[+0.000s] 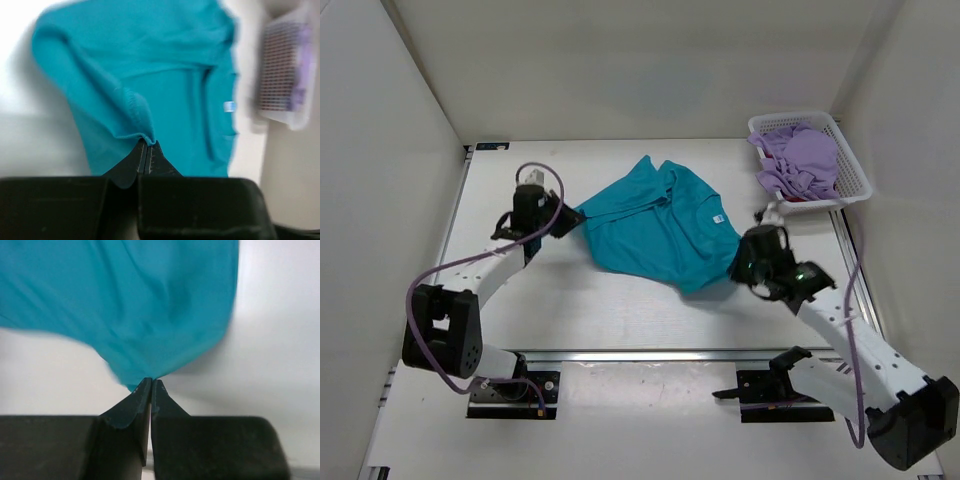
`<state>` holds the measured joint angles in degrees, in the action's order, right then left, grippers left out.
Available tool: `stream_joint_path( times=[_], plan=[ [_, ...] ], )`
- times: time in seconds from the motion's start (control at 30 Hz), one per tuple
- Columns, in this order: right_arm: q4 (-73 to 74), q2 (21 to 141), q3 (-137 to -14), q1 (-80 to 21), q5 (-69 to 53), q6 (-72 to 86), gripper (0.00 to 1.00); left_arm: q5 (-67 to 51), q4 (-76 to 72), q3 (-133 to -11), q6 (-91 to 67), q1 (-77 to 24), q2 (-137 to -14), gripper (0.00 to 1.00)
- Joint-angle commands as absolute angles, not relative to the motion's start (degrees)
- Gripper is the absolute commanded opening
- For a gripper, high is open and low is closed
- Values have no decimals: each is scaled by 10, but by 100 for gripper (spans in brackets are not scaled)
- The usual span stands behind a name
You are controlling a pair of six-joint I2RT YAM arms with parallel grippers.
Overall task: Fold and stack the t-shirts
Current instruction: Flatten out the tshirt
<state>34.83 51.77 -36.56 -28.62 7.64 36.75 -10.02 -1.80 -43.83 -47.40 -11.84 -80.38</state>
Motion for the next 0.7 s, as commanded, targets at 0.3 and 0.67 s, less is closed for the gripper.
stream_joint_path(
  times=[0.3, 0.67],
  plan=[
    [446, 739, -1050, -163, 120, 126, 0, -255, 75, -837, -492, -2, -761, 0],
    [406, 917, -1314, -66, -9, 121, 0, -128, 175, -964, -412, 12, -788, 0]
  ],
)
